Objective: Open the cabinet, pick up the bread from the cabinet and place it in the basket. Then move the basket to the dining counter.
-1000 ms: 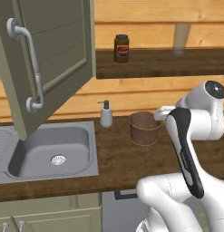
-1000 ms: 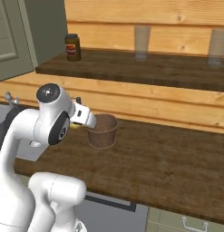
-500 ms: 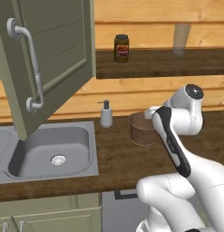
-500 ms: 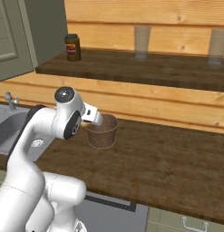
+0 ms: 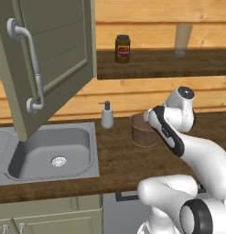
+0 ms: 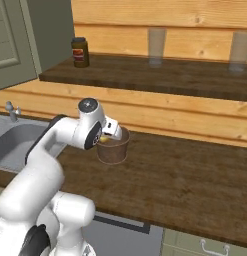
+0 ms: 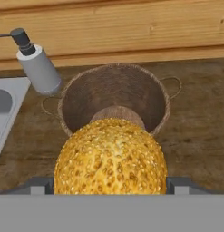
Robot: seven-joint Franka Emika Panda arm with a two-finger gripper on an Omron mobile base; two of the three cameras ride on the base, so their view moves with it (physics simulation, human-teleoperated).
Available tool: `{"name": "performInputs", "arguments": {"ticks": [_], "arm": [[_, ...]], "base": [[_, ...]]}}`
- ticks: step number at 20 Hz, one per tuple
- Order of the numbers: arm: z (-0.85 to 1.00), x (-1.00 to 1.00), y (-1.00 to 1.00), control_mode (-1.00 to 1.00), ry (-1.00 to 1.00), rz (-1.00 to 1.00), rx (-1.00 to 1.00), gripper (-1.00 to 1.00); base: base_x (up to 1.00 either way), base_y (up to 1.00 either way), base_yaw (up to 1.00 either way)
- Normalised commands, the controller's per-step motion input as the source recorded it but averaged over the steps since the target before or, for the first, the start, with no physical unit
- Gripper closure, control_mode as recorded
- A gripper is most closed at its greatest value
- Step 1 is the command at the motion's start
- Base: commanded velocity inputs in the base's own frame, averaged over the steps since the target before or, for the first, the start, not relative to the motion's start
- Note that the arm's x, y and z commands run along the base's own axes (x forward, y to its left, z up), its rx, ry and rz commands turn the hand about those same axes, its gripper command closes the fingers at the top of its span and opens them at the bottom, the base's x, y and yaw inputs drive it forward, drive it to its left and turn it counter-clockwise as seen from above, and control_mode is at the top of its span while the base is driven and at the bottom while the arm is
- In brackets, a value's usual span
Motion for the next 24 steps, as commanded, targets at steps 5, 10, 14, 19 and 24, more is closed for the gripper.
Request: {"name": "performInputs", "arguments": {"ticks": [5,10,14,19,24], "arm": [[-0.25,0.67,-0.10,-1.00,0.05,0.00,0.00,1.00],[-0.29,0.58,-0.02,-1.00,0.02,0.00,0.00,1.00],[-0.28,0.49,-0.04,-1.00,0.02,0.00,0.00,1.00],[-0.28,0.39,0.00,-1.00,0.00,0.00,0.00,1.00],[-0.33,0.29,0.00,-1.00,0.00,0.00,0.00,-1.00]], "base": [[0.00,0.00,0.00],[0.00,0.00,0.00],[0.00,0.00,0.00],[0.00,0.00,0.00],[0.00,0.00,0.00]]}}
